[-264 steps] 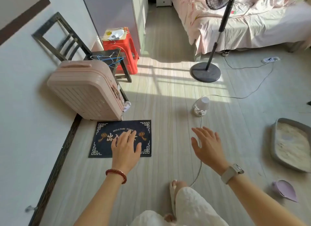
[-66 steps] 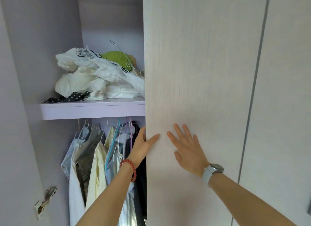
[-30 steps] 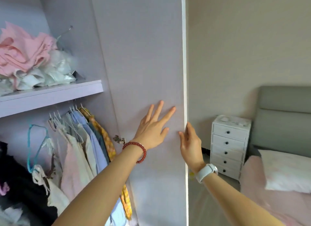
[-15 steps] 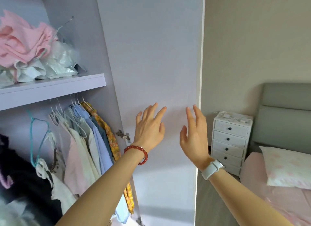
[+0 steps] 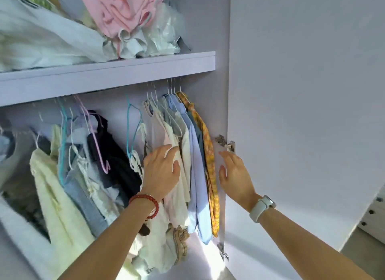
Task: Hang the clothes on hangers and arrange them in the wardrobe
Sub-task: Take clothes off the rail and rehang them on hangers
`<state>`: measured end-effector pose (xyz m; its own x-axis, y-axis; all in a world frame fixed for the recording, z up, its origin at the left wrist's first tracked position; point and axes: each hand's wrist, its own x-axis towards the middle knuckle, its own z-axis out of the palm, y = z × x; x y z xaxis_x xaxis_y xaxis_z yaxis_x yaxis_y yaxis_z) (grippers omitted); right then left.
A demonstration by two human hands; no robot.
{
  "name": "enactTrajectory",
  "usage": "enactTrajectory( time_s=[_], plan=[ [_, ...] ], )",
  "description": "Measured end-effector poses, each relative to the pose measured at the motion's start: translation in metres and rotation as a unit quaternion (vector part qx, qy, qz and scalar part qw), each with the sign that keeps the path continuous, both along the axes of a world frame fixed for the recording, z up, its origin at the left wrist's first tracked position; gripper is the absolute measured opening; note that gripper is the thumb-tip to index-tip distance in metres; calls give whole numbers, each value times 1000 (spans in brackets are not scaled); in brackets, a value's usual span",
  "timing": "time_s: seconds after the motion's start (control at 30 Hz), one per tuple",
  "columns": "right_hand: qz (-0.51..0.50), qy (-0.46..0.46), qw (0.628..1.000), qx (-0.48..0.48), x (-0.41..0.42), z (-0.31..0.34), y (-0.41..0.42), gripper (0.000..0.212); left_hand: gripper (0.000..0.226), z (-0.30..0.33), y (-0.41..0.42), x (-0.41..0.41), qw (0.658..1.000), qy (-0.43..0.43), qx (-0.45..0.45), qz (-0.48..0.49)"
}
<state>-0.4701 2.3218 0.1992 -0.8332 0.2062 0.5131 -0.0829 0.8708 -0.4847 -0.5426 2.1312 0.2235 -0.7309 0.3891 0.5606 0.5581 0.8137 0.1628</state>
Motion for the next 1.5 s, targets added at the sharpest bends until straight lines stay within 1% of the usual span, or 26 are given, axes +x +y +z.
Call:
enactTrajectory(
  time_s=[0.13,0.23,0.33,0.47,0.53,0.67,0.77,0.87,1.03,1.17,1.3,1.37,1.43,1.5],
  plan=[
    [29,6,998,-46,-86,10,4,38,40,6,-1,-59,1000,21,-7,20],
    [43,17,994,-100,-156,22,21,34,39,19,26,-117,999,34,-16,16],
    [40,12,992,-123,-222,31,38,34,43,30,68,-175,998,20,-56,13],
    [30,-28,991,-130,-295,37,47,36,47,28,104,-240,991,-44,-123,33],
    [29,-32,990,-136,-320,41,45,37,47,19,108,-258,985,-60,-152,54],
    [10,-63,992,-111,-349,43,37,38,46,6,104,-260,986,-7,-150,66],
    [6,-102,987,-120,-362,47,37,34,51,4,95,-259,987,15,-142,67],
    [-8,-114,982,-150,-366,52,37,30,56,4,84,-259,986,7,-152,67],
    [-25,-32,981,-187,-353,52,31,24,54,1,75,-262,986,4,-159,57],
    [-34,19,983,-179,-326,41,37,21,50,0,71,-263,987,18,-149,47],
    [-42,59,985,-159,-263,4,41,12,48,-4,70,-268,991,-18,-129,39],
    [-59,69,985,-146,-222,-12,42,11,52,0,72,-263,996,-33,-82,26],
    [-77,69,987,-126,-179,-24,45,11,56,7,77,-247,999,-26,-25,-9],
    [-95,67,987,-109,-134,-30,46,15,54,11,84,-225,997,6,0,-83]
  ],
)
